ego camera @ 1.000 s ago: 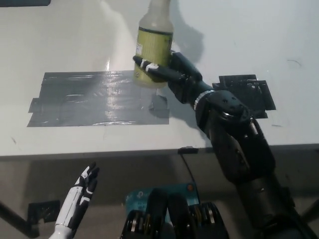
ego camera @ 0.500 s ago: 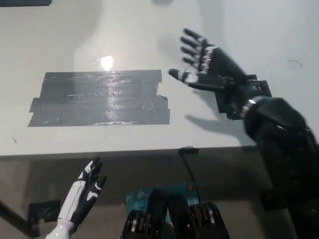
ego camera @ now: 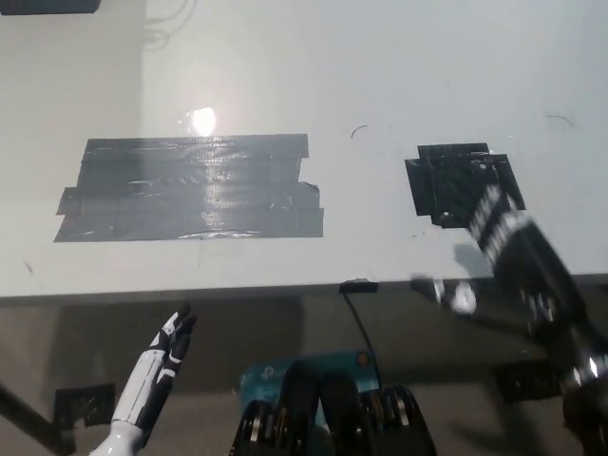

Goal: A spray bottle is kept on the black marked spot on the table infront of the robot and the robot extends its right arm to pick it up and hands it to a person

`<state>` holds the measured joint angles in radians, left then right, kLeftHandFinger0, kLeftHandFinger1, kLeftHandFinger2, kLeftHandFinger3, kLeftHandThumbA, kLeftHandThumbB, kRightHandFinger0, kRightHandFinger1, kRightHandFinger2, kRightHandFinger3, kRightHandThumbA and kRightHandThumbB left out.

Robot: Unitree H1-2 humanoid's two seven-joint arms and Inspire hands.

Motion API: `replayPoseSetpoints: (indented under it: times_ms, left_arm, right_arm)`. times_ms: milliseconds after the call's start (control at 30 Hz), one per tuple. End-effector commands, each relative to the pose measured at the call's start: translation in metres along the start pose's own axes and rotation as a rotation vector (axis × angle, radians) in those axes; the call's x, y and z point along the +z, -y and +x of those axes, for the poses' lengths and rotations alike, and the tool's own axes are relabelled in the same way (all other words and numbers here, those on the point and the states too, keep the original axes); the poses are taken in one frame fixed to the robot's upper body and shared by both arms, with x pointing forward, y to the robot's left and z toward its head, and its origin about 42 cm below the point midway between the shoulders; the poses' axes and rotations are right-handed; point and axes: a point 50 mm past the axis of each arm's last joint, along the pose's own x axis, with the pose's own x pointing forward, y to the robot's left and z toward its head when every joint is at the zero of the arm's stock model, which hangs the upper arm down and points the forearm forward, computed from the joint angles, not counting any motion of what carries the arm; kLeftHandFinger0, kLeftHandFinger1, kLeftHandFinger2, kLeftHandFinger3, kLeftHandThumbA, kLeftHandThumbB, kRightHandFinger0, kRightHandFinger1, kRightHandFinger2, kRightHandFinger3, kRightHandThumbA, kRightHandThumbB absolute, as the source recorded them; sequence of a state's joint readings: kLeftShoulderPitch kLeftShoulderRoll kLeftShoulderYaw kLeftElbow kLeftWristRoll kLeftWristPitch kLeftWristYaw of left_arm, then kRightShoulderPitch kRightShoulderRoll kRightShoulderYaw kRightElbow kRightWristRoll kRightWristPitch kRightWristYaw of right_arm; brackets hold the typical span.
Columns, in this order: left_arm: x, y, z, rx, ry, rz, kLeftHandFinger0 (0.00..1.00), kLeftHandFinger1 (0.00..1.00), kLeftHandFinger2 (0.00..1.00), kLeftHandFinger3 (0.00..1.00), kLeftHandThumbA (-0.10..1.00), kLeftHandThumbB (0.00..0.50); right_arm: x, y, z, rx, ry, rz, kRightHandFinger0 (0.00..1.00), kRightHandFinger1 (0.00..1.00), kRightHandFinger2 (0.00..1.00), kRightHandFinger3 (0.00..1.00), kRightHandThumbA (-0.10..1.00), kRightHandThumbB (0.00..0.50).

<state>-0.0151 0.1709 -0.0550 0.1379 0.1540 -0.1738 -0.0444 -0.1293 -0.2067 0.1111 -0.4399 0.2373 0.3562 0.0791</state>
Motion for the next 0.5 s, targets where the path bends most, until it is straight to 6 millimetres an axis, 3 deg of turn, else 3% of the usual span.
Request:
replayPoseSetpoints:
  times_ms: [0,33,67,100,133,233,333,467]
  left_arm:
    - [0.007,-0.002,-0.004,0.009,0.066,-0.018,1.00,1.00,1.00,1.00,1.00,0.352]
    - [0.006,-0.001,-0.006,0.004,0.069,-0.018,1.00,1.00,1.00,1.00,1.00,0.348]
    - [0.005,0.000,-0.007,0.002,0.068,-0.021,1.00,1.00,1.00,1.00,1.00,0.351]
    - [0.005,0.001,-0.007,0.002,0.067,-0.024,1.00,1.00,1.00,1.00,1.00,0.351]
    - [0.004,0.001,-0.008,0.001,0.063,-0.023,1.00,1.00,1.00,1.00,1.00,0.351]
    - [0.002,0.003,-0.010,0.000,0.054,-0.018,1.00,1.00,1.00,1.00,1.00,0.351]
    - [0.002,0.003,-0.012,0.001,0.046,-0.026,1.00,1.00,1.00,1.00,1.00,0.348]
    - [0.001,0.004,-0.014,0.002,0.055,-0.025,1.00,1.00,1.00,1.00,1.00,0.329]
  right_arm:
    - [-0.006,-0.004,-0.033,-0.115,0.213,-0.178,1.00,1.00,1.00,1.00,0.90,0.361]
    - [-0.026,-0.003,-0.040,-0.132,0.148,-0.167,1.00,1.00,1.00,1.00,0.88,0.364]
    - [-0.031,-0.003,-0.043,-0.139,0.130,-0.163,1.00,1.00,1.00,1.00,0.78,0.305]
    - [-0.041,-0.002,-0.045,-0.144,0.103,-0.160,1.00,1.00,1.00,1.00,0.82,0.355]
    - [-0.058,-0.002,-0.048,-0.154,0.058,-0.143,1.00,1.00,1.00,1.00,0.86,0.362]
    - [-0.091,-0.001,-0.053,-0.175,-0.021,-0.126,1.00,1.00,1.00,1.00,0.86,0.369]
    - [-0.110,-0.003,-0.054,-0.176,-0.078,-0.144,1.00,1.00,1.00,1.00,0.88,0.355]
    - [-0.119,-0.004,-0.054,-0.165,-0.102,-0.140,1.00,1.00,1.00,1.00,0.88,0.368]
